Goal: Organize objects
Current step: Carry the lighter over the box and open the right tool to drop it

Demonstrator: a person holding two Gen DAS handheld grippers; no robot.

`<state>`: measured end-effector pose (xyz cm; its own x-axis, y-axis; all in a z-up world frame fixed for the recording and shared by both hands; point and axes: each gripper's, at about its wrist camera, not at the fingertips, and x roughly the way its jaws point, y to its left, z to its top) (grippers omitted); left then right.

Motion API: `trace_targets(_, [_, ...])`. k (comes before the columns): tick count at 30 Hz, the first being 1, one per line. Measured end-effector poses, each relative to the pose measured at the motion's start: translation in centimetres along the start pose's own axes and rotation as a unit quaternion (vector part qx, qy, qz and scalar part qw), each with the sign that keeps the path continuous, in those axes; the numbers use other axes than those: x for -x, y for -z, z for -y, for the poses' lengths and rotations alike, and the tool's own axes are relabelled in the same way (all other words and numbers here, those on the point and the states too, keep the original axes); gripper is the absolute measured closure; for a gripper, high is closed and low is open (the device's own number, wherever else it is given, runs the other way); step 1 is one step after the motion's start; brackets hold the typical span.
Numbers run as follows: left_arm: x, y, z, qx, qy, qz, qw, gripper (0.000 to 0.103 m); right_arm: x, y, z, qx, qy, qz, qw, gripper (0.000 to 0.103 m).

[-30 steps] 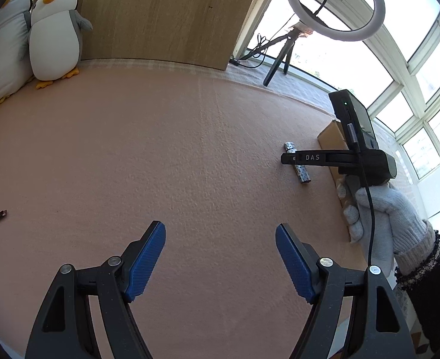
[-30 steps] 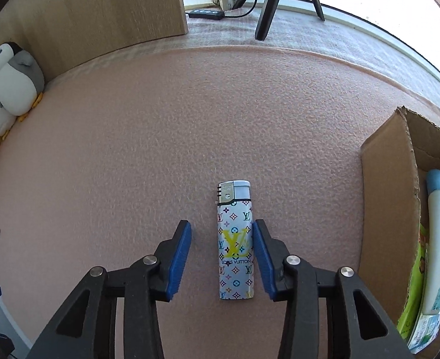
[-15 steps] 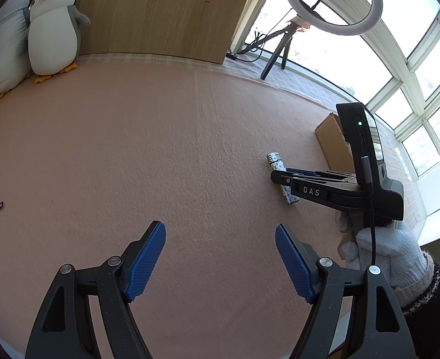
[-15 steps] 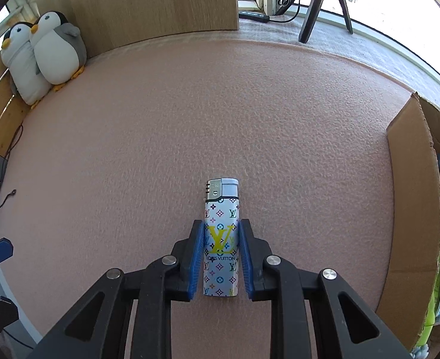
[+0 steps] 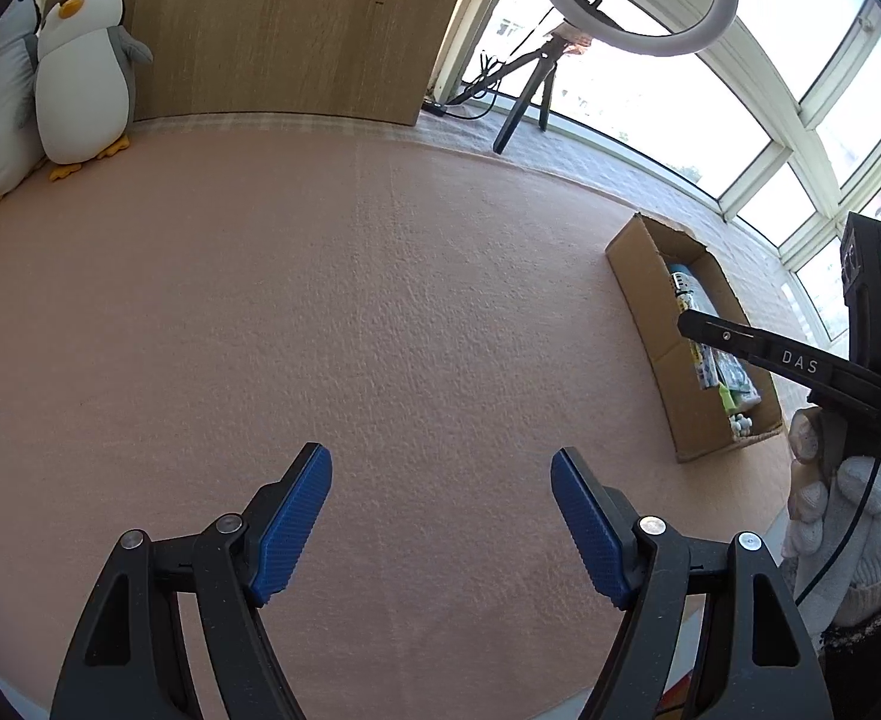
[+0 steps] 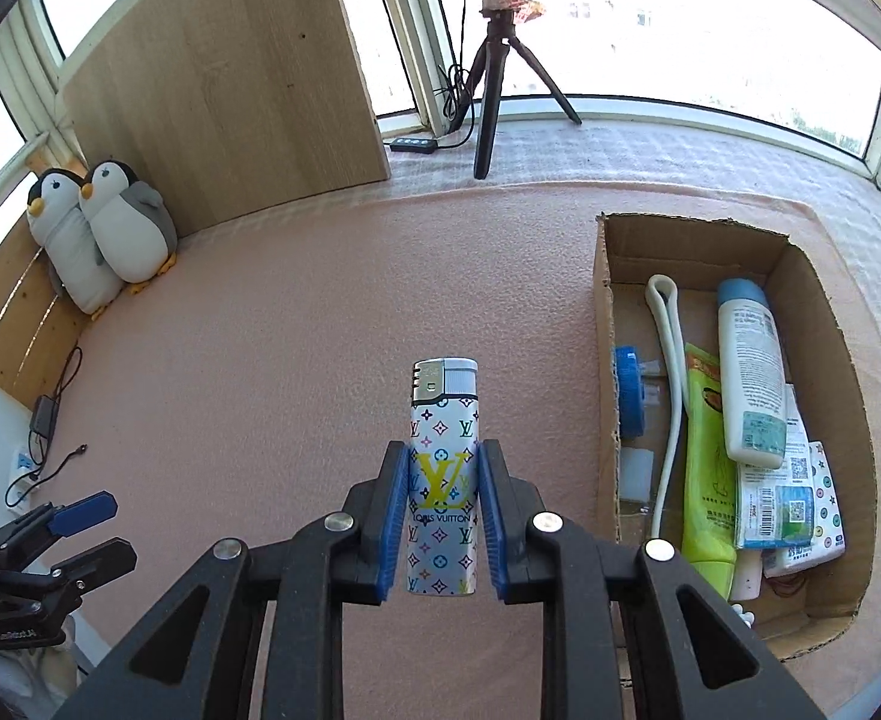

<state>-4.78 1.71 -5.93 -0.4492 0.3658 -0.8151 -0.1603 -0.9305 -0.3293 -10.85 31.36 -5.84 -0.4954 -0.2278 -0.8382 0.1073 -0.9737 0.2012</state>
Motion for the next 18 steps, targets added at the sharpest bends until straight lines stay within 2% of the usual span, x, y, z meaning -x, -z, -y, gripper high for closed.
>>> trace_targets(8, [0.0,-0.4,1.1,-0.012,-0.002,0.004,0.9999,0.025,1.6,1.4,5.1,-0.045,0.041,-0.001,0.998,0.082])
trace_targets(18, [1.2,-1.1,3.2,-0.04,-0.013,0.022,0.9989,0.025,1.2,1.9,7.2,-0.059,0.06,-0.006,0.996,0.082])
